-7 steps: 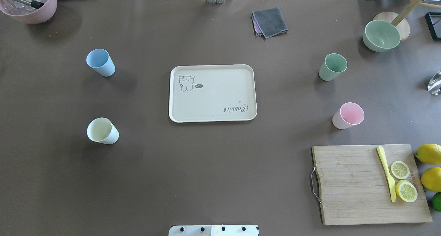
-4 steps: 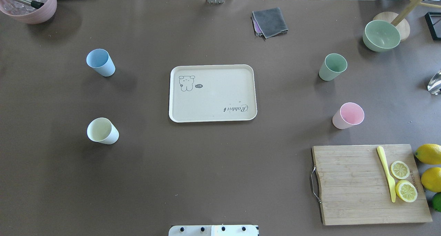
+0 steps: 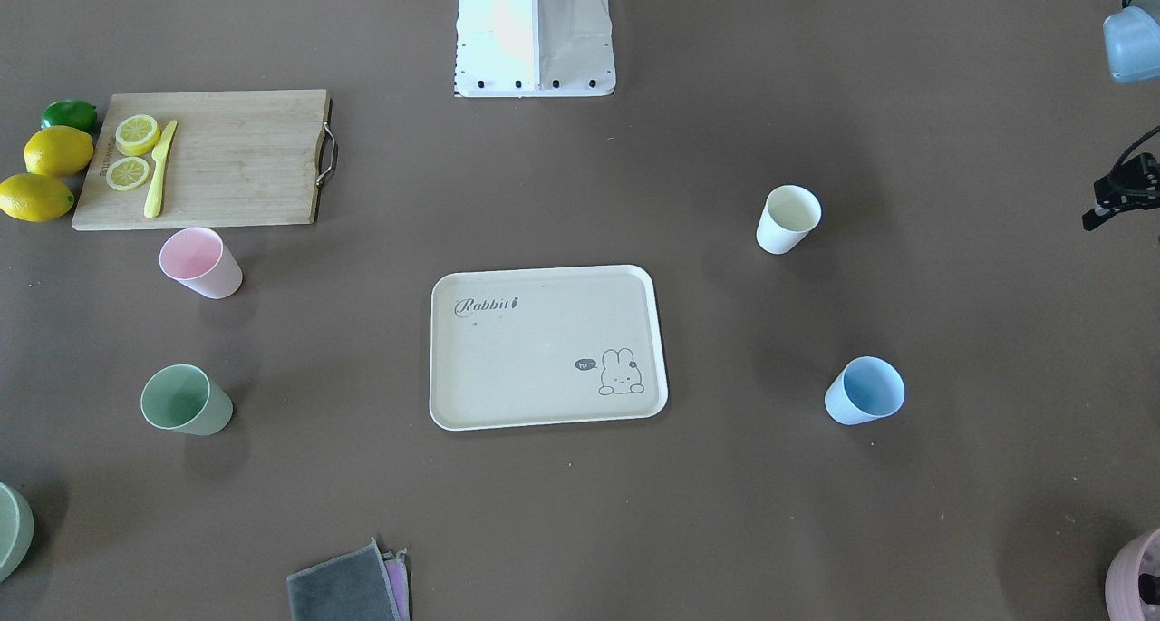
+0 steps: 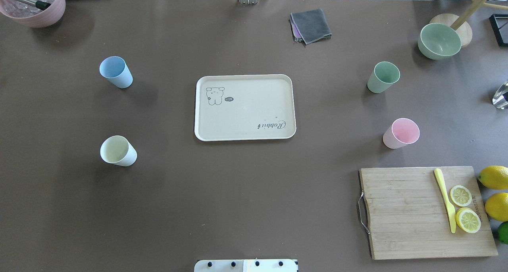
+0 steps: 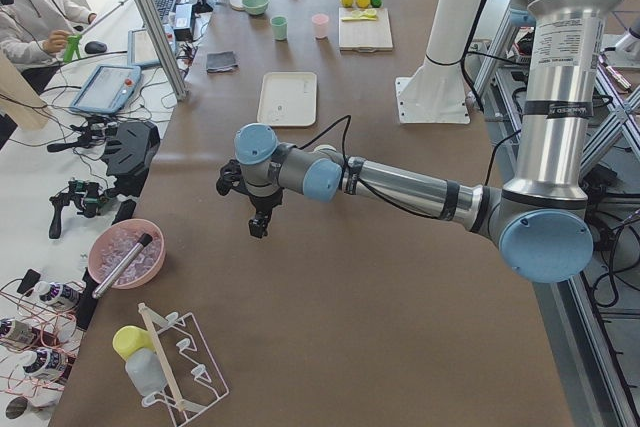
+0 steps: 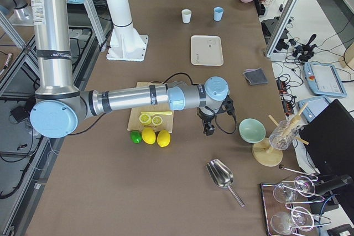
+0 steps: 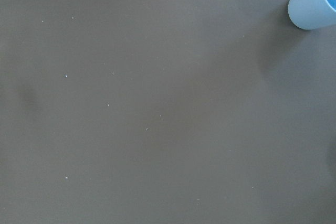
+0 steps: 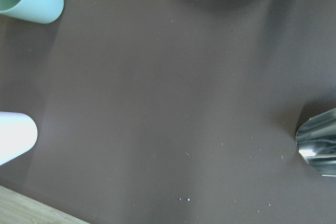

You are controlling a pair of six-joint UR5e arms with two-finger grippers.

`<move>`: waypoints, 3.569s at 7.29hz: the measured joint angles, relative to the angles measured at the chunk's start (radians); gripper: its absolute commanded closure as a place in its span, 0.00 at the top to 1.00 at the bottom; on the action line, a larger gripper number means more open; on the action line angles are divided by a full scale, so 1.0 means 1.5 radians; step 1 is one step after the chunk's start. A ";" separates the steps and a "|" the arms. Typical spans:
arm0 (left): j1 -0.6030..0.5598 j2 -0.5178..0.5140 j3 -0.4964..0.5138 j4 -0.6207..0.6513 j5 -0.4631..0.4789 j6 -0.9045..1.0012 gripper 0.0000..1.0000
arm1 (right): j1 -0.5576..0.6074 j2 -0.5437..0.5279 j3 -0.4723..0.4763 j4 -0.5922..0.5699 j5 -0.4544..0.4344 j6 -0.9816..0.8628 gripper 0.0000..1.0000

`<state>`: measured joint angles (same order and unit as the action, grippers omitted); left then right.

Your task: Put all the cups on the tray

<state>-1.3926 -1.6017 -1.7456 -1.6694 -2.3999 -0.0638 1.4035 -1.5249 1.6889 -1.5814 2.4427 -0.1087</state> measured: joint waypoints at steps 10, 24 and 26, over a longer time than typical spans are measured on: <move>0.130 0.042 -0.121 -0.131 0.021 -0.325 0.98 | -0.257 -0.002 0.011 0.373 -0.086 0.475 0.88; 0.419 -0.040 -0.120 -0.137 0.174 -0.569 0.56 | -0.300 0.148 -0.007 0.279 -0.044 0.555 0.00; 0.434 -0.071 -0.096 -0.137 0.187 -0.590 0.00 | -0.331 0.219 -0.033 0.267 -0.058 0.632 0.00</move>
<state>-0.7414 -1.7083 -1.8901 -1.8745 -2.1194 -0.9492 0.9065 -1.1969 1.6388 -1.1810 2.3555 0.8386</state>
